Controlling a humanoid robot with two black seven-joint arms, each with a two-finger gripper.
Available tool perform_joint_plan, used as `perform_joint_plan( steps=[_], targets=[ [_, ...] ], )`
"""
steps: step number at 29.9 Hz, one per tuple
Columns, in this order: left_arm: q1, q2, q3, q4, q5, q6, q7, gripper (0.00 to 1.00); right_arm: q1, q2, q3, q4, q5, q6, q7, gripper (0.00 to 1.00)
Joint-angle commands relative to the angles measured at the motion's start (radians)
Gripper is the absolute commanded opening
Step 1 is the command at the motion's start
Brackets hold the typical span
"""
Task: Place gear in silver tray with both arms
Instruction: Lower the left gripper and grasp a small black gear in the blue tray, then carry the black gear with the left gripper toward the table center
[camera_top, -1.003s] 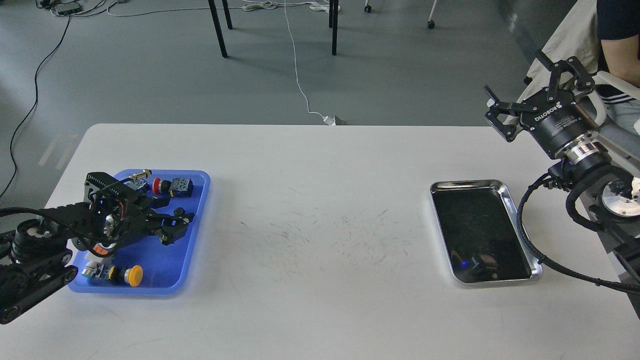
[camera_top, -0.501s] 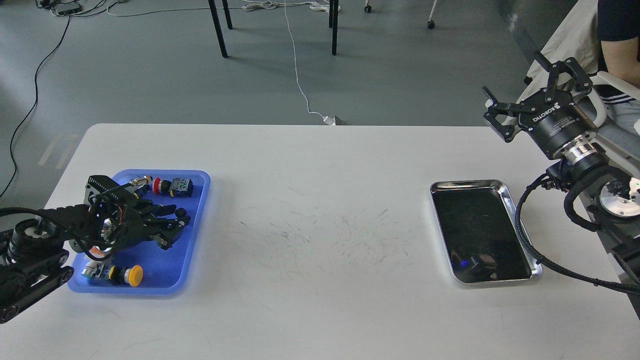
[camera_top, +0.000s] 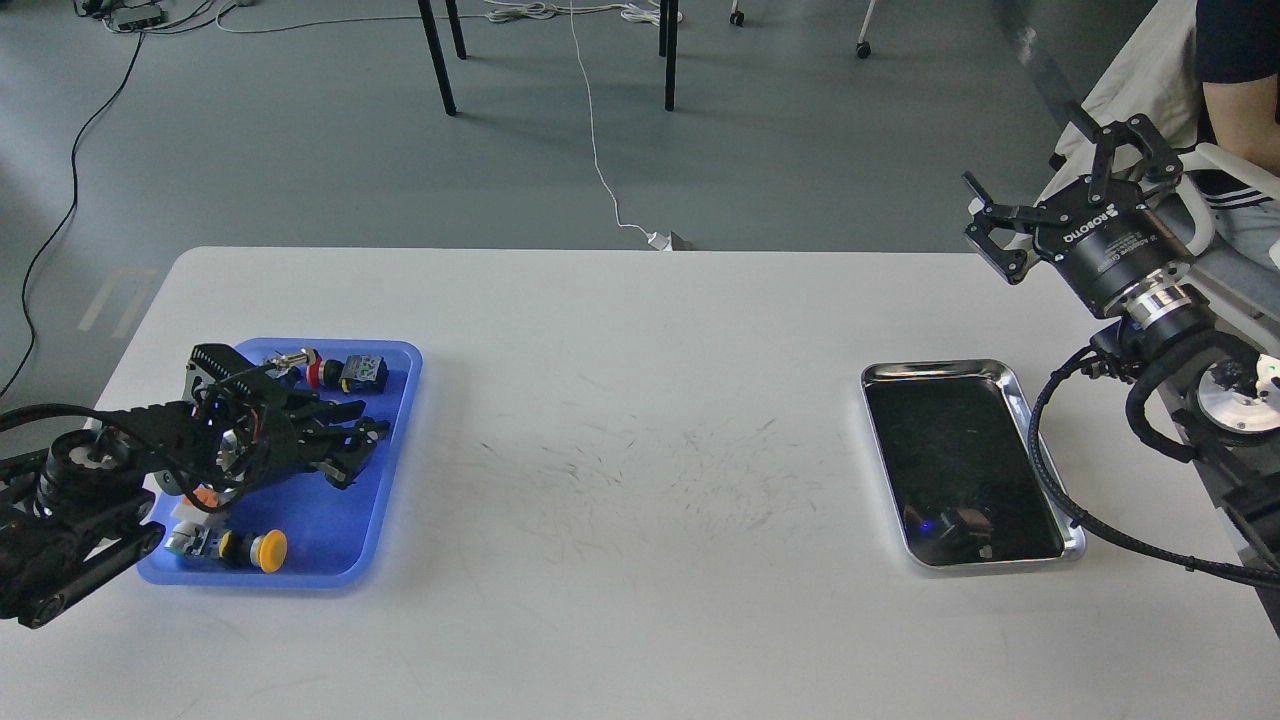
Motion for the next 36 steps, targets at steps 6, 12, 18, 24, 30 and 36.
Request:
perform_joint_plan(
  steps=[6, 12, 18, 24, 30, 36],
  targets=[
    [0.001, 0.013, 0.001, 0.001, -0.004, 0.0, -0.002, 0.26, -0.002, 0.0, 0.0, 0.0, -0.002, 0.0, 0.0, 0.99],
    [0.003, 0.015, 0.001, -0.001, -0.004, 0.001, -0.015, 0.1, 0.0, 0.0, 0.0, 0.0, -0.002, 0.0, 0.0, 0.99],
    [0.004, 0.032, 0.001, -0.001, -0.005, 0.016, -0.015, 0.07, 0.002, 0.002, 0.0, 0.0, -0.002, 0.0, 0.0, 0.99],
    [-0.005, 0.067, -0.002, -0.013, -0.008, 0.03, -0.016, 0.07, 0.002, 0.002, 0.0, 0.0, -0.002, 0.0, 0.0, 0.99],
    [-0.111, 0.165, -0.007, -0.154, -0.031, 0.001, -0.01, 0.07, 0.003, -0.005, 0.0, 0.0, -0.002, 0.0, -0.002, 0.99],
    [-0.224, 0.159, -0.012, -0.435, -0.112, -0.086, 0.136, 0.07, 0.018, -0.014, 0.001, -0.023, -0.018, 0.0, -0.006, 0.99]
  ],
)
